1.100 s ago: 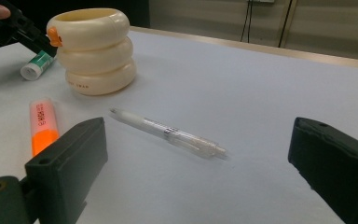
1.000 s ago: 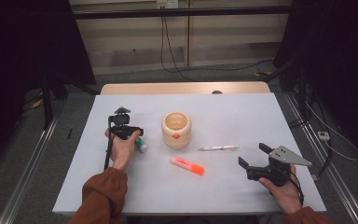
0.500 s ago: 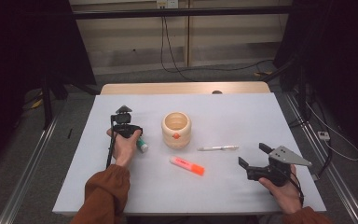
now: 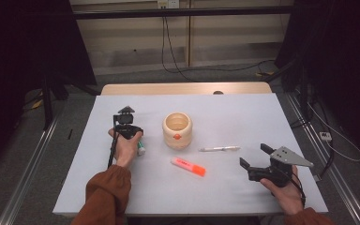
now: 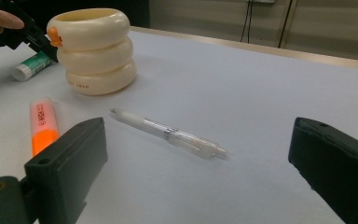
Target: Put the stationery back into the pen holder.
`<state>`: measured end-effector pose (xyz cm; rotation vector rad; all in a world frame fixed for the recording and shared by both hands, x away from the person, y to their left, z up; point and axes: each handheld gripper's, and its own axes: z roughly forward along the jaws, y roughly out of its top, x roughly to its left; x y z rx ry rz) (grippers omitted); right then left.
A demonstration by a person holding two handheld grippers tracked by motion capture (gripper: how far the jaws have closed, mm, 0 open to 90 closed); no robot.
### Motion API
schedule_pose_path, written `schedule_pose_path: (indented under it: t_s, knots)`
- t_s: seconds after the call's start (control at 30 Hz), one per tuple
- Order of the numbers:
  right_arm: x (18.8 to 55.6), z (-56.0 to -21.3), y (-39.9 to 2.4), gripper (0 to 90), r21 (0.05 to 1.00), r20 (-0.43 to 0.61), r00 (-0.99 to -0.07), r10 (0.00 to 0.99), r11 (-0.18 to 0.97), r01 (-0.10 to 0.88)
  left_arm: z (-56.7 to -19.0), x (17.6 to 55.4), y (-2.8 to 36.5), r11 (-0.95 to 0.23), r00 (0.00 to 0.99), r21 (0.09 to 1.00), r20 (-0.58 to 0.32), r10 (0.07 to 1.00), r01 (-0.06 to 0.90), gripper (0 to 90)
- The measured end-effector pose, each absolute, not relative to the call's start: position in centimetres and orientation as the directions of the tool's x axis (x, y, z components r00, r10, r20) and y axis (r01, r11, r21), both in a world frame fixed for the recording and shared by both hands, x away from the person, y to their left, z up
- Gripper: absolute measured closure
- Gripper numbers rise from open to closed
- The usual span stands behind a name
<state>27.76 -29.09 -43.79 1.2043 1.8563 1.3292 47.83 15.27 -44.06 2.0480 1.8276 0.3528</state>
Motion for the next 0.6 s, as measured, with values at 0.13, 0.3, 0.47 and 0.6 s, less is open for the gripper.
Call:
schedule_pose_path:
  t_s: [0.13, 0.3, 0.47, 0.6]
  knots:
    - [27.8, -43.8, -29.1, 3.9, 0.932, 0.061, -0.444, 0.894, 0.108, 0.346, -44.0, 47.8, 15.4, -0.103, 0.143, 0.431, -0.060, 0.988, 0.897, 59.3]
    - [27.8, -43.8, -29.1, 3.8, 0.932, 0.061, -0.444, 0.894, 0.108, 0.346, -44.0, 47.8, 15.5, -0.130, 0.169, 0.428, -0.053, 0.984, 0.894, 60.0]
    - [27.8, -43.8, -29.1, 3.8, 0.932, 0.062, -0.444, 0.894, 0.108, 0.347, -43.9, 47.9, 16.1, -0.145, 0.195, 0.428, -0.073, 0.978, 0.892, 61.5]
    - [27.8, -43.8, -29.1, 3.7, 0.932, 0.062, -0.444, 0.894, 0.108, 0.347, -43.9, 48.0, 16.6, -0.151, 0.212, 0.429, -0.098, 0.972, 0.891, 65.4]
